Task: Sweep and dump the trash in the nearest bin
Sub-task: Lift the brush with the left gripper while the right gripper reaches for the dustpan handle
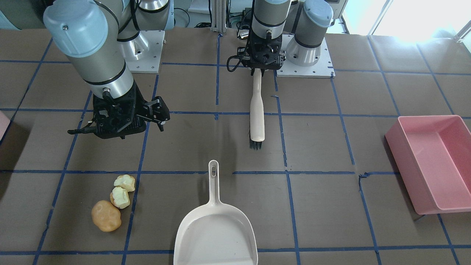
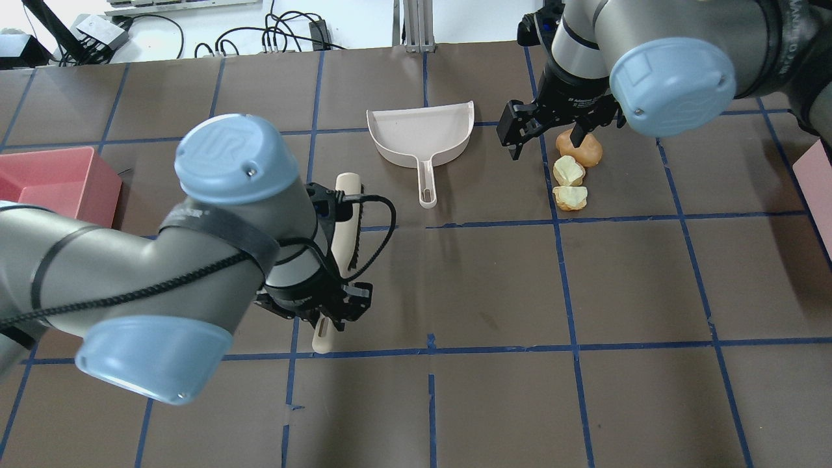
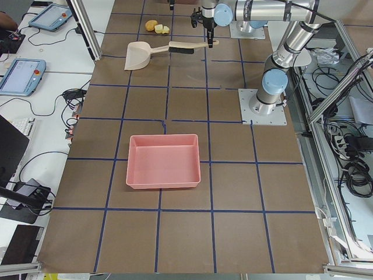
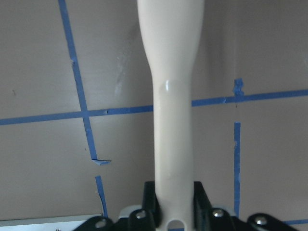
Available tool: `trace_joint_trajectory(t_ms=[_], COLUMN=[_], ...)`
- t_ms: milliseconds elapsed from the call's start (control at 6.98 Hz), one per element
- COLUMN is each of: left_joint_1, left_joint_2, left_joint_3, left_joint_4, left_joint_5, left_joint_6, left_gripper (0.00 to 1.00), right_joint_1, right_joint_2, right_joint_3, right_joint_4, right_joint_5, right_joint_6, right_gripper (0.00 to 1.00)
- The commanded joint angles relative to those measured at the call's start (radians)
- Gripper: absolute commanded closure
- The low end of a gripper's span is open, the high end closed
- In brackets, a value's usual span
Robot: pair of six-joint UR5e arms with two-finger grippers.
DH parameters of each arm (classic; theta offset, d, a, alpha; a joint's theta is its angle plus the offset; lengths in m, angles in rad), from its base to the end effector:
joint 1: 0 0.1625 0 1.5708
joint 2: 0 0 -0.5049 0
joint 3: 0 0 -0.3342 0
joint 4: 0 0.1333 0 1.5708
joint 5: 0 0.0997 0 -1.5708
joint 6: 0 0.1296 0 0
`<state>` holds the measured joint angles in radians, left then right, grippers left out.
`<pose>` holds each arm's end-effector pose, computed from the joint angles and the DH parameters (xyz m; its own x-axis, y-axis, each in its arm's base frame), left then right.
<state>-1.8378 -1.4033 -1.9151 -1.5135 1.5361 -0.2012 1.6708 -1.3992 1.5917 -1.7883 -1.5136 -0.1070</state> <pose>-0.2195 -0.2804 0.4611 -0.9980 0.0631 0.0099 0.0638 0.9903 0.1237 0.1916 -0.5005 0.4692 -0.9769 -0.2067 -0.0541 -0.2053 0.9782 -0.0310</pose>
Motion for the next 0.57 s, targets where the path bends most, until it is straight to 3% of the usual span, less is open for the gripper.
trace_joint_trajectory(t_ms=[0, 430], left_joint_1=[0.185, 0.203], left_joint_2=[-0.011, -0.123], left_joint_3=[0.190, 0.382], left_joint_4=[-0.170, -0.224], left_joint_5=[0.004, -0.001], left_joint_6=[0.132, 0.138], left_gripper=[1.00, 1.00], right_joint_1=[0.076, 0.196], right_joint_2=[0.040, 0.161], right_joint_3=[0.022, 0.024], right_joint_4=[-0.098, -0.285], right_joint_5=[-0.010, -0.011], right_joint_6=[0.058, 0.183], right_gripper=[0.00, 0.00])
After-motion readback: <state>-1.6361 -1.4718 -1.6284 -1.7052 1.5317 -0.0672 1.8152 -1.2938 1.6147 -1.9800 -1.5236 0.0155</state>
